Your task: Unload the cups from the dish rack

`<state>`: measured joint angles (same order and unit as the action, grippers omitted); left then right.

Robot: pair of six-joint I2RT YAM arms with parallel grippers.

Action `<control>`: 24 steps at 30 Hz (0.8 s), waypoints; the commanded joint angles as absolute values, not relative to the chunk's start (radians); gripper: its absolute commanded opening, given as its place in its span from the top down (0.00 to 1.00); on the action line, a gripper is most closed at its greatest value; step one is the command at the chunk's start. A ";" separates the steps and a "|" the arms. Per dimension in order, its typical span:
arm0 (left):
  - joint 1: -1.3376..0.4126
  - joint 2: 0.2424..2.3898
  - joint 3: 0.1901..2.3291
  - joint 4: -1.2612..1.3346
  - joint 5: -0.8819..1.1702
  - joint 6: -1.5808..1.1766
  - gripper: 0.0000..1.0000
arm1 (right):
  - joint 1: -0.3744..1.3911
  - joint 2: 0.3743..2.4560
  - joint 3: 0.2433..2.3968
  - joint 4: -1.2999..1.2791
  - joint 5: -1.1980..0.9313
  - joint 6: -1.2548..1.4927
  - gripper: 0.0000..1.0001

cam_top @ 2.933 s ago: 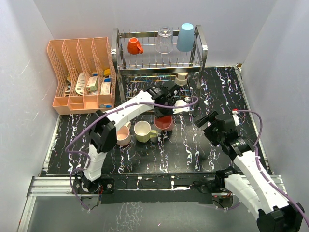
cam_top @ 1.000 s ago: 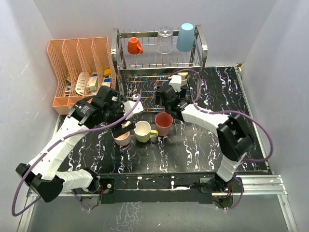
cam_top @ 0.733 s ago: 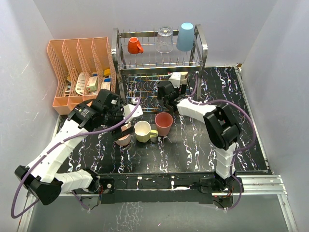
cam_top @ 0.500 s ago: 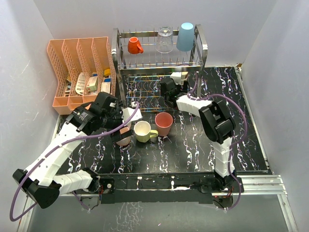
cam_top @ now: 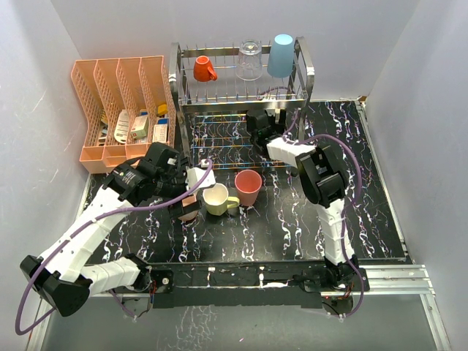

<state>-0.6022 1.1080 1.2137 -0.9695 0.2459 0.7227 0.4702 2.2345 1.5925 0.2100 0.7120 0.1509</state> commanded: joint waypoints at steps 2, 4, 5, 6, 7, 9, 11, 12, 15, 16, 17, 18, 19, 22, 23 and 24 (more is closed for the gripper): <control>-0.595 1.087 1.208 -0.978 0.295 0.739 0.03 | 0.430 2.257 1.688 0.286 0.745 0.112 0.02; -0.595 1.089 1.207 -0.978 0.301 0.741 0.03 | 0.422 2.277 1.717 0.277 0.752 0.103 0.02; -0.595 1.089 1.207 -0.976 0.301 0.741 0.03 | 0.418 2.285 1.732 0.270 0.752 0.101 0.02; -0.596 1.089 1.207 -0.974 0.305 0.741 0.03 | 0.414 2.296 1.745 0.267 0.750 0.099 0.02; -0.595 1.090 1.206 -0.973 0.308 0.742 0.03 | 0.410 2.307 1.758 0.267 0.746 0.094 0.02; -0.595 1.091 1.206 -0.971 0.312 0.745 0.03 | 0.407 2.335 1.796 0.265 0.745 0.073 0.02; -0.595 1.091 1.206 -0.975 0.316 0.750 0.03 | 0.404 2.365 1.835 0.260 0.742 0.056 0.02; -0.595 1.090 1.205 -0.977 0.317 0.751 0.03 | 0.404 2.381 1.851 0.265 0.741 0.045 0.02; -0.595 1.084 1.202 -0.978 0.316 0.756 0.03 | 0.402 2.412 1.890 0.279 0.751 0.010 0.02; -0.595 1.084 1.200 -0.978 0.315 0.759 0.03 | 0.402 2.417 1.895 0.292 0.756 -0.003 0.02; -0.595 1.082 1.198 -0.979 0.314 0.759 0.03 | 0.402 2.422 1.895 0.306 0.759 -0.013 0.02; -0.595 1.082 1.197 -0.980 0.313 0.760 0.03 | 0.401 2.424 1.896 0.310 0.761 -0.016 0.02; -0.595 1.082 1.194 -0.983 0.313 0.761 0.03 | 0.400 2.425 1.895 0.315 0.761 -0.019 0.04; -0.595 1.079 1.188 -0.985 0.316 0.765 0.03 | 0.402 2.409 1.864 0.333 0.758 -0.009 0.14; -0.595 1.079 1.188 -0.984 0.316 0.767 0.03 | 0.403 2.395 1.843 0.343 0.751 -0.002 0.19; -0.595 1.077 1.187 -0.985 0.316 0.767 0.03 | 0.405 2.381 1.817 0.360 0.747 -0.001 0.24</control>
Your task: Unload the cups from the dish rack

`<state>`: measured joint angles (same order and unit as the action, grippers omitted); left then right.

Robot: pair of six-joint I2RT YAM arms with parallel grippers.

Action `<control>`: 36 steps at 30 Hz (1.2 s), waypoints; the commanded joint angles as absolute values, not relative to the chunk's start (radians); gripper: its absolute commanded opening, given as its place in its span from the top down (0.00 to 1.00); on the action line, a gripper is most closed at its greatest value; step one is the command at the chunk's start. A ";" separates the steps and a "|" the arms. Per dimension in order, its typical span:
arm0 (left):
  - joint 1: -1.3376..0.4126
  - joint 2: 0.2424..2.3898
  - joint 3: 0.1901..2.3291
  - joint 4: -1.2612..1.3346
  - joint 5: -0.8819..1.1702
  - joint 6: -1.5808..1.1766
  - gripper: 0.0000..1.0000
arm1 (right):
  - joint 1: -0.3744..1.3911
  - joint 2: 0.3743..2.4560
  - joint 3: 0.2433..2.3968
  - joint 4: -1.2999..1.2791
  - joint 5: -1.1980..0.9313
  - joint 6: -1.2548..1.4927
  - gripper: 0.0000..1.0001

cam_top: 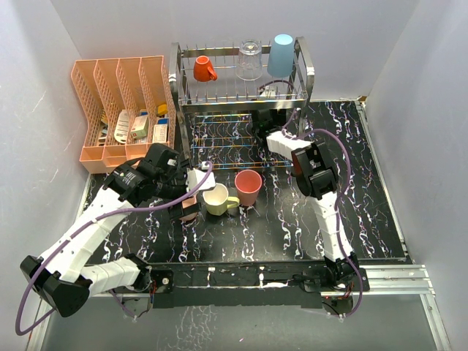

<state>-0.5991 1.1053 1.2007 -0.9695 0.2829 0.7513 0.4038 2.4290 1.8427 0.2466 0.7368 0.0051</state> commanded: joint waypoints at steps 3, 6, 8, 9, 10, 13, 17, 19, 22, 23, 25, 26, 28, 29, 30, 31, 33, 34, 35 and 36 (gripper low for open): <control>-0.595 1.077 1.186 -0.982 0.316 0.767 0.03 | 0.416 2.344 1.762 0.420 0.732 -0.020 0.36; -0.595 1.080 1.188 -0.973 0.313 0.763 0.03 | 0.430 2.313 1.730 0.451 0.722 -0.046 0.51; -0.595 1.085 1.196 -0.973 0.313 0.757 0.03 | 0.441 2.288 1.708 0.464 0.719 -0.049 0.58; -0.595 1.086 1.200 -0.974 0.312 0.754 0.03 | 0.448 2.279 1.695 0.472 0.717 -0.049 0.60; -0.595 1.086 1.203 -0.975 0.312 0.752 0.03 | 0.456 2.262 1.677 0.481 0.714 -0.050 0.61; -0.595 1.083 1.210 -0.977 0.309 0.750 0.03 | 0.487 2.218 1.609 0.515 0.712 -0.058 0.62; -0.595 1.075 1.214 -0.970 0.305 0.750 0.03 | 0.538 2.156 1.524 0.562 0.716 -0.072 0.63; -0.595 1.073 1.217 -0.967 0.302 0.749 0.03 | 0.559 2.121 1.479 0.575 0.721 -0.065 0.63; -0.595 1.070 1.223 -0.956 0.300 0.750 0.03 | 0.587 2.059 1.401 0.591 0.735 -0.042 0.63; -0.595 1.069 1.225 -0.952 0.299 0.749 0.03 | 0.595 2.036 1.375 0.591 0.735 -0.028 0.63; -0.595 1.066 1.224 -0.936 0.296 0.748 0.03 | 0.607 1.978 1.317 0.579 0.737 0.003 0.63; -0.595 1.062 1.220 -0.923 0.293 0.749 0.03 | 0.613 1.946 1.288 0.567 0.735 0.026 0.63; -0.597 1.049 1.200 -0.886 0.287 0.748 0.03 | 0.621 1.876 1.223 0.530 0.732 0.089 0.63; -0.597 1.039 1.184 -0.860 0.285 0.748 0.03 | 0.625 1.838 1.192 0.514 0.730 0.120 0.63; -0.597 1.026 1.169 -0.832 0.284 0.749 0.03 | 0.629 1.800 1.156 0.498 0.730 0.148 0.63; -0.597 1.015 1.152 -0.802 0.283 0.749 0.03 | 0.635 1.764 1.121 0.485 0.732 0.172 0.63; -0.598 0.997 1.124 -0.748 0.289 0.750 0.03 | 0.639 1.675 1.057 0.437 0.725 0.234 0.63; -0.598 0.992 1.111 -0.722 0.293 0.752 0.03 | 0.640 1.635 1.027 0.416 0.717 0.262 0.63; -0.598 0.990 1.099 -0.698 0.295 0.754 0.03 | 0.642 1.586 0.985 0.396 0.708 0.292 0.63; -0.599 0.990 1.088 -0.672 0.295 0.755 0.03 | 0.644 1.553 0.958 0.381 0.698 0.315 0.63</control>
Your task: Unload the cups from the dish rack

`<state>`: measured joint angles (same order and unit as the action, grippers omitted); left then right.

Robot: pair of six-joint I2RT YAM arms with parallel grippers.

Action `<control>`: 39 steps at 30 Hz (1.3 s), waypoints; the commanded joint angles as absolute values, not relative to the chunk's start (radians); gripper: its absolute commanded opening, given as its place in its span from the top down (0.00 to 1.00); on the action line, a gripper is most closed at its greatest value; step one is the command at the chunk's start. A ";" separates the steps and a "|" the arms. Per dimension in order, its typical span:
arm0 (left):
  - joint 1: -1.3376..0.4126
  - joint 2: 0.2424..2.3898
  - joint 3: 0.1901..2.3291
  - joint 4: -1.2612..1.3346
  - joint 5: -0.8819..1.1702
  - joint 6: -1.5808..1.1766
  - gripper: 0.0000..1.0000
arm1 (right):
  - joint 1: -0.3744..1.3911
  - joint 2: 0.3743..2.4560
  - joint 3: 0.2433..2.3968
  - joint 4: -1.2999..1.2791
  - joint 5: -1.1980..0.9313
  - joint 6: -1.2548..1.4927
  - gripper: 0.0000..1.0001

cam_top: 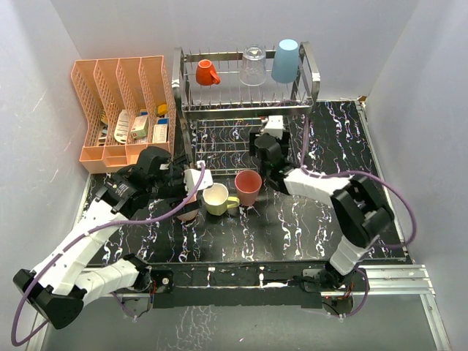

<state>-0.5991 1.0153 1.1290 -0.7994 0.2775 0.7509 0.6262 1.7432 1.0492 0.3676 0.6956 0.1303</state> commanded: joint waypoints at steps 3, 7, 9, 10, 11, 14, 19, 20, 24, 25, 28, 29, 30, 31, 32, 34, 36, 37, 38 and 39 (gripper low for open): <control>-0.602 0.995 1.063 -0.587 0.303 0.761 0.04 | 0.650 1.455 0.908 0.291 0.678 0.393 0.63; -0.603 1.035 1.057 -0.471 0.325 0.774 0.03 | 0.656 1.343 0.853 0.229 0.627 0.435 0.62; -0.604 1.073 1.074 -0.451 0.330 0.781 0.04 | 0.656 1.334 0.848 0.224 0.606 0.410 0.62; -0.605 1.092 1.084 -0.444 0.330 0.778 0.04 | 0.656 1.341 0.852 0.216 0.601 0.401 0.62; -0.604 1.110 1.094 -0.441 0.329 0.776 0.04 | 0.656 1.351 0.854 0.203 0.592 0.397 0.62; -0.606 1.133 1.099 -0.413 0.318 0.783 0.04 | 0.655 1.380 0.837 0.187 0.556 0.393 0.62; -0.606 1.155 1.122 -0.416 0.314 0.784 0.06 | 0.640 1.448 0.797 0.213 0.491 0.385 0.62; -0.607 1.156 1.130 -0.419 0.323 0.784 0.07 | 0.639 1.464 0.797 0.213 0.488 0.380 0.62; -0.609 1.157 1.164 -0.413 0.340 0.783 0.08 | 0.639 1.511 0.786 0.220 0.513 0.392 0.63; -0.610 1.157 1.173 -0.409 0.341 0.783 0.08 | 0.639 1.512 0.777 0.229 0.515 0.394 0.64; -0.611 1.150 1.187 -0.375 0.350 0.776 0.09 | 0.641 1.513 0.759 0.248 0.519 0.392 0.64; -0.615 1.150 1.193 -0.361 0.350 0.775 0.09 | 0.644 1.512 0.757 0.247 0.529 0.386 0.65; -0.620 1.157 1.202 -0.351 0.346 0.769 0.09 | 0.652 1.510 0.754 0.249 0.550 0.377 0.65; -0.624 1.169 1.220 -0.350 0.342 0.761 0.10 | 0.660 1.506 0.749 0.251 0.570 0.368 0.66; -0.627 1.185 1.240 -0.356 0.337 0.746 0.10 | 0.671 1.501 0.739 0.263 0.591 0.350 0.67; -0.629 1.215 1.286 -0.364 0.331 0.718 0.10 | 0.693 1.486 0.712 0.296 0.633 0.323 0.67; -0.630 1.230 1.306 -0.360 0.328 0.704 0.10 | 0.712 1.467 0.681 0.327 0.672 0.309 0.68; -0.631 1.236 1.312 -0.357 0.325 0.700 0.10 | 0.720 1.455 0.666 0.342 0.691 0.305 0.68; -0.632 1.243 1.318 -0.356 0.319 0.695 0.10 | 0.730 1.443 0.642 0.365 0.713 0.296 0.68; -0.632 1.248 1.328 -0.359 0.316 0.689 0.10 | 0.738 1.428 0.632 0.385 0.726 0.289 0.68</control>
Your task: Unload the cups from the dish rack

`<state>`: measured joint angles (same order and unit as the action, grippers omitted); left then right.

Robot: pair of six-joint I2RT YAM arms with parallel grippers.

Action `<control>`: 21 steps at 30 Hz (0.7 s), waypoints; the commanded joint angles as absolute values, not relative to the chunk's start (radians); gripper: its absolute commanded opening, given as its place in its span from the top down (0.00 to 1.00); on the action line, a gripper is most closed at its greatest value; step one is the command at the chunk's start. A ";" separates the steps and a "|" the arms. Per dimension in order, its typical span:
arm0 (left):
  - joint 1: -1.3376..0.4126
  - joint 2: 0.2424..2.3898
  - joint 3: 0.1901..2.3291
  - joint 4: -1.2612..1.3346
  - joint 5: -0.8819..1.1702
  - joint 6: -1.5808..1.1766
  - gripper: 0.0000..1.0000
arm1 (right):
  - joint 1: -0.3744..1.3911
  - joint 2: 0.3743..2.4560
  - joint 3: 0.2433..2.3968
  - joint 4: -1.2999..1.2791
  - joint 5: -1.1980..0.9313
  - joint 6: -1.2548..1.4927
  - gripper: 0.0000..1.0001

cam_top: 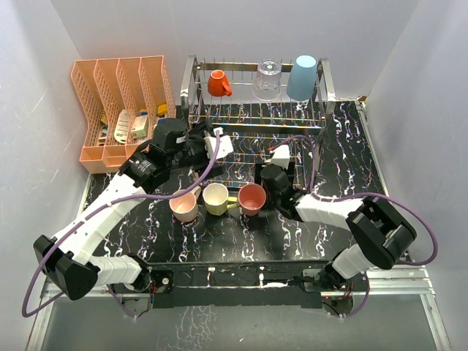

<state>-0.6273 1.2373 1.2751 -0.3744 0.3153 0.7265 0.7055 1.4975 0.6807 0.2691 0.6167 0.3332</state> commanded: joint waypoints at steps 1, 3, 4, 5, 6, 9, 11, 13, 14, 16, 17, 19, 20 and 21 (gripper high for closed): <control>-0.632 1.255 1.336 -0.366 0.312 0.685 0.11 | 0.746 1.413 0.616 0.405 0.736 0.276 0.68; -0.632 1.267 1.350 -0.377 0.306 0.677 0.11 | 0.758 1.384 0.589 0.438 0.745 0.255 0.68; -0.632 1.271 1.353 -0.381 0.304 0.675 0.11 | 0.765 1.371 0.578 0.452 0.744 0.244 0.68; -0.633 1.275 1.355 -0.383 0.302 0.675 0.11 | 0.768 1.358 0.574 0.464 0.740 0.232 0.68; -0.633 1.279 1.357 -0.386 0.298 0.673 0.11 | 0.771 1.350 0.571 0.472 0.737 0.222 0.68; -0.634 1.295 1.363 -0.396 0.286 0.672 0.11 | 0.770 1.328 0.581 0.469 0.747 0.203 0.68; -0.634 1.297 1.363 -0.403 0.290 0.679 0.11 | 0.772 1.309 0.596 0.455 0.746 0.195 0.68; -0.634 1.294 1.362 -0.409 0.301 0.687 0.11 | 0.771 1.280 0.613 0.424 0.736 0.195 0.68; -0.636 1.293 1.364 -0.413 0.302 0.693 0.11 | 0.771 1.264 0.621 0.405 0.733 0.201 0.68; -0.637 1.295 1.366 -0.421 0.302 0.701 0.11 | 0.771 1.216 0.628 0.355 0.729 0.222 0.68; -0.638 1.295 1.367 -0.420 0.301 0.705 0.11 | 0.771 1.193 0.629 0.336 0.723 0.229 0.68; -0.638 1.298 1.366 -0.417 0.298 0.710 0.11 | 0.770 1.149 0.626 0.305 0.714 0.227 0.68; -0.639 1.300 1.367 -0.415 0.298 0.710 0.11 | 0.771 1.129 0.629 0.289 0.705 0.227 0.68; -0.639 1.303 1.369 -0.414 0.298 0.710 0.11 | 0.771 1.109 0.633 0.259 0.696 0.233 0.68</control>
